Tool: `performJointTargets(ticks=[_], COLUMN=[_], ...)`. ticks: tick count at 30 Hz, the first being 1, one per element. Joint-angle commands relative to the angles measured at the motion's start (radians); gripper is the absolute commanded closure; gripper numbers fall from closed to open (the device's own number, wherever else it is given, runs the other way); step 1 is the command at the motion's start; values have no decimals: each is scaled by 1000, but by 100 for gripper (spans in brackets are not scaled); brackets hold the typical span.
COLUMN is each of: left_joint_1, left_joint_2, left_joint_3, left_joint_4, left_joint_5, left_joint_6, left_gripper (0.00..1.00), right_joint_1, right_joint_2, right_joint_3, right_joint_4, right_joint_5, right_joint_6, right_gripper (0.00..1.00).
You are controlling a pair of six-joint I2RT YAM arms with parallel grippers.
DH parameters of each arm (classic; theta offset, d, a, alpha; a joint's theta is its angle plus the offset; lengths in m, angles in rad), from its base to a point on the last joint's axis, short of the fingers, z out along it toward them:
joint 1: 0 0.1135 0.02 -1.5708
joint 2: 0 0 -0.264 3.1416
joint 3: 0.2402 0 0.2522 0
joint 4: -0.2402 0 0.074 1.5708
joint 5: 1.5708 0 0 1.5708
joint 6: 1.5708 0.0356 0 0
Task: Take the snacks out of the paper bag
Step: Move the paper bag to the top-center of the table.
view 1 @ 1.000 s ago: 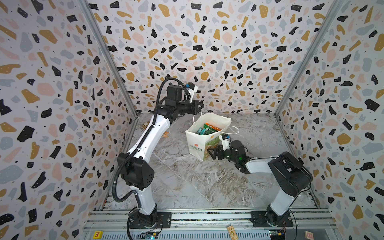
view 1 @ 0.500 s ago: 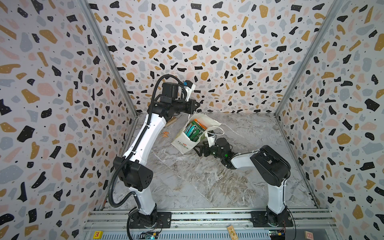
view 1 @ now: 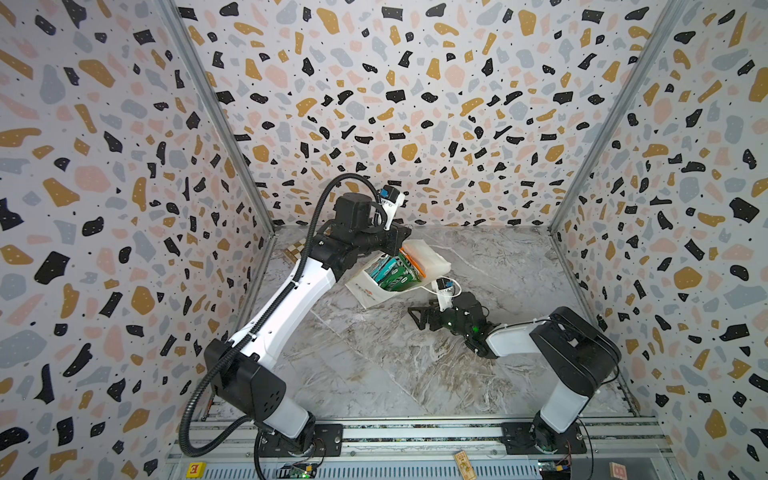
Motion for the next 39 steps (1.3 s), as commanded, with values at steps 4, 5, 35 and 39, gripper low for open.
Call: performJointTargets(ticks=[4,5,35,39], left_joint_1=[-45,-51,-207,-213], left_joint_2=[-65,-67,-121,-134], left_joint_3=[-87,-94,-217,-234], left_joint_4=[195,199,276,277], left_joint_5=[-50,-59,-85,-91], left_joint_6=[-60,-70,-118,-111], left_gripper=[100,100,100,100], right_joint_1=[-59,-71,-138,-92], right_joint_2=[-199,-227,-735,-694], right_joint_3=[-78,-90,-20,13], right_joint_4=[-257,-293,-557,-585], right_joint_5=[178,205,-107,-78], right_joint_6=[4,14,-225,-261], right_gripper=[1,1,0,1])
